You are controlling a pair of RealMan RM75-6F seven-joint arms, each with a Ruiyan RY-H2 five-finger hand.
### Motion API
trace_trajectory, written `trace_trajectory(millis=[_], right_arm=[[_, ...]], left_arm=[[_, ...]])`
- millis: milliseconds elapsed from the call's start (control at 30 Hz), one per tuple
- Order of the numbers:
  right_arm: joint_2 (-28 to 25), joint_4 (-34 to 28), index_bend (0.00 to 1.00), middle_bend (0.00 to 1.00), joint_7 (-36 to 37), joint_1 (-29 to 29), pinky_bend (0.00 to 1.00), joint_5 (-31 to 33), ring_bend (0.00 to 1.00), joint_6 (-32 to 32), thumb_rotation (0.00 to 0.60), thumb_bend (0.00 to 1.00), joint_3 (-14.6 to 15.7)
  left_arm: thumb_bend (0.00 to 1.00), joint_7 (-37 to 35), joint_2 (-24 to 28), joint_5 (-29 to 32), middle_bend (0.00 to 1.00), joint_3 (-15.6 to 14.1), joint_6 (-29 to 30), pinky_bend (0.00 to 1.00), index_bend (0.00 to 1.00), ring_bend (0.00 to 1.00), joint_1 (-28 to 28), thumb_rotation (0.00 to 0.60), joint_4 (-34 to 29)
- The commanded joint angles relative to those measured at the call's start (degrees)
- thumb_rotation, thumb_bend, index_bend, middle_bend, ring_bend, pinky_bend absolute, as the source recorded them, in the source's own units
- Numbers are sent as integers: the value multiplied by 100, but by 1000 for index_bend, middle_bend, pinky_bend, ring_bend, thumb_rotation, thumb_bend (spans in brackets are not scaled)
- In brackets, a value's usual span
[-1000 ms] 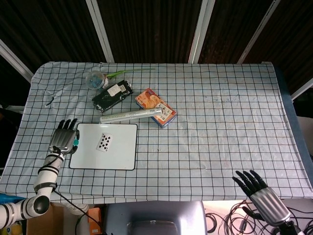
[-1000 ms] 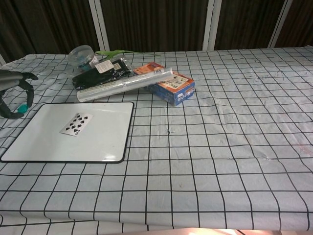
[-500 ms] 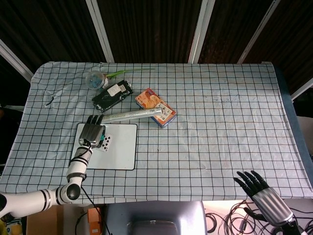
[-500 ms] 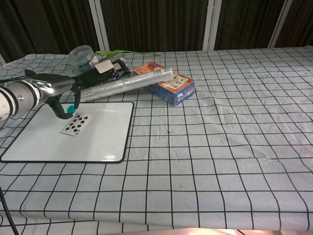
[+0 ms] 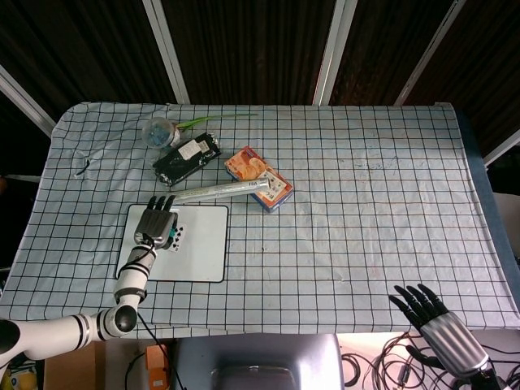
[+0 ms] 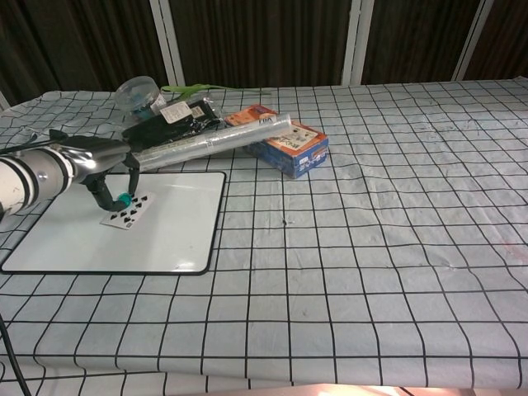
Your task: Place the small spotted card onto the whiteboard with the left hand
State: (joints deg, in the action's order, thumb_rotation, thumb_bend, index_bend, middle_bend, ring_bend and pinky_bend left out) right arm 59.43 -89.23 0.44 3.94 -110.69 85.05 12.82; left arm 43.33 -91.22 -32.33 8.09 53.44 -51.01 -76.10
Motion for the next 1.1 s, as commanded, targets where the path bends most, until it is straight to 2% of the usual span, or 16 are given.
trace_trajectory(millis=[33,233,367,500,667,800,900,1000,1100], right_arm=[[-1,4,0,0,6,3,0,4,0,-4,600,171,-2],[-1,9,0,0,9,-6,0,5,0,14,600,170,-3],[12,13,0,0,-18,-9,0,7,0,5,600,170,-4],[18,8,0,0,-54,-17,0,32,0,2,600,170,-17],[20,20,0,0,-46,-62,0,98,0,61,600,170,-42],[42,11,0,0,-82,-105,0,189,0,87,600,171,-80],[85,-10,0,0,-172,-115,0,261,0,37,600,170,-114],[138,-63,0,0,-305,-101,0,332,0,-66,600,170,-149],[205,-130,0,0,-491,-72,0,433,0,-231,600,170,-188]], left_arm=[[333,62,-14,97,14,-19,-14,29,469,0,-26,600,-5],[333,3,-11,51,14,-29,-19,28,416,0,-34,600,-64],[332,-114,89,-166,9,-46,59,29,283,0,7,600,-274],[332,-308,447,-717,6,-175,355,33,174,0,196,600,-930],[330,-616,1235,-1670,6,-649,1016,31,22,0,765,600,-1991],[330,-1422,1876,-2853,1,-1226,1759,27,0,0,1563,600,-2445],[331,-2174,2115,-3671,0,-1644,2386,18,0,0,2217,600,-2255],[332,-2840,2118,-4248,0,-1919,2954,6,0,0,2801,600,-1807],[331,-3457,2019,-4636,0,-2014,3232,0,0,0,3154,600,-1386]])
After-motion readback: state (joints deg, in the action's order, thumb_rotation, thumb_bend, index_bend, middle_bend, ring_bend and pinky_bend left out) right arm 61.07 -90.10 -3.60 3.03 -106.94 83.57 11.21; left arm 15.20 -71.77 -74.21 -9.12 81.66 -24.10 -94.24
